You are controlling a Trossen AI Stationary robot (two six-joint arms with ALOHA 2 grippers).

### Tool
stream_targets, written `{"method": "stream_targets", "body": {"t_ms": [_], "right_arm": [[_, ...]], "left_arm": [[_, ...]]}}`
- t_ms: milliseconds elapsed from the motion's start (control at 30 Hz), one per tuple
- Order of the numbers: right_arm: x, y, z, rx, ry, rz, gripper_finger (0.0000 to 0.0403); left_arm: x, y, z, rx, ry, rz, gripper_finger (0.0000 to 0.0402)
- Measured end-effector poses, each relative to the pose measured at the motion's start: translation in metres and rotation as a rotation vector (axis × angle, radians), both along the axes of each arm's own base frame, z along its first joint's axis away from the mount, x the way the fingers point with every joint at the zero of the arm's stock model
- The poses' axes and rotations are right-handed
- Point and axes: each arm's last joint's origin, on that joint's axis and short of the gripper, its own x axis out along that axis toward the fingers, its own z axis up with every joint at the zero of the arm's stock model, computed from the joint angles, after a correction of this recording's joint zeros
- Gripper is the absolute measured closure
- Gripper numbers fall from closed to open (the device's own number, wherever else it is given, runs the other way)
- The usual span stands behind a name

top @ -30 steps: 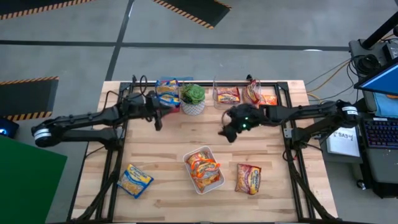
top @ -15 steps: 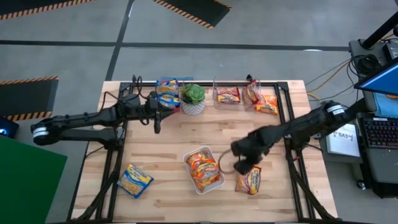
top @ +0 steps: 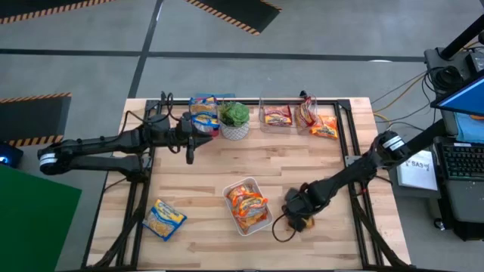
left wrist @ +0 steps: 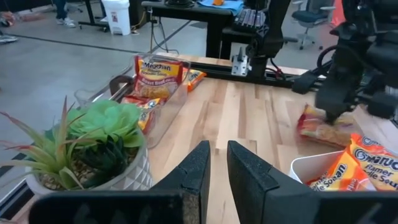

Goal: Sort Maruchan noodles
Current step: Put the red noodle pack into the transparent bin

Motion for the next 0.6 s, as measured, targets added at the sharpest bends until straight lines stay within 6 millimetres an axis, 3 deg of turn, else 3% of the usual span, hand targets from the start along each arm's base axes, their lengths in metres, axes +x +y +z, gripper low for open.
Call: {"method": "stream_targets", "body": {"t_ms": [100,200,333,433,600], "right_arm": [[0.004,-0.021,0.001,-0.206,-0.053,-0.065,0.0394],[0.003,-0.047,0.019,-0.339,-0.095,-0.139,0.0394],[-0.001,-0.071,0.058,-0.240,-0.223,-0.174,0.0394],[-0.014,-0.085,0.081,-0.202,-0.296,-0.313,0.0394],[-0.030,-0.097,0.098,-0.155,-0.349,-0.493,0.0373]], "left_arm": [[0.000,0.000,0.000,-0.005,-0.001,-0.002,0.0364],[0.000,0.000,0.000,-0.022,-0.004,0.003,0.0364],[0.000,-0.001,0.000,-0.029,-0.004,0.002,0.0364],[0.001,-0.001,0.000,-0.023,-0.002,0.000,0.0364],[0.001,-0.001,0.000,0.014,0.005,-0.010,0.0364]]}}
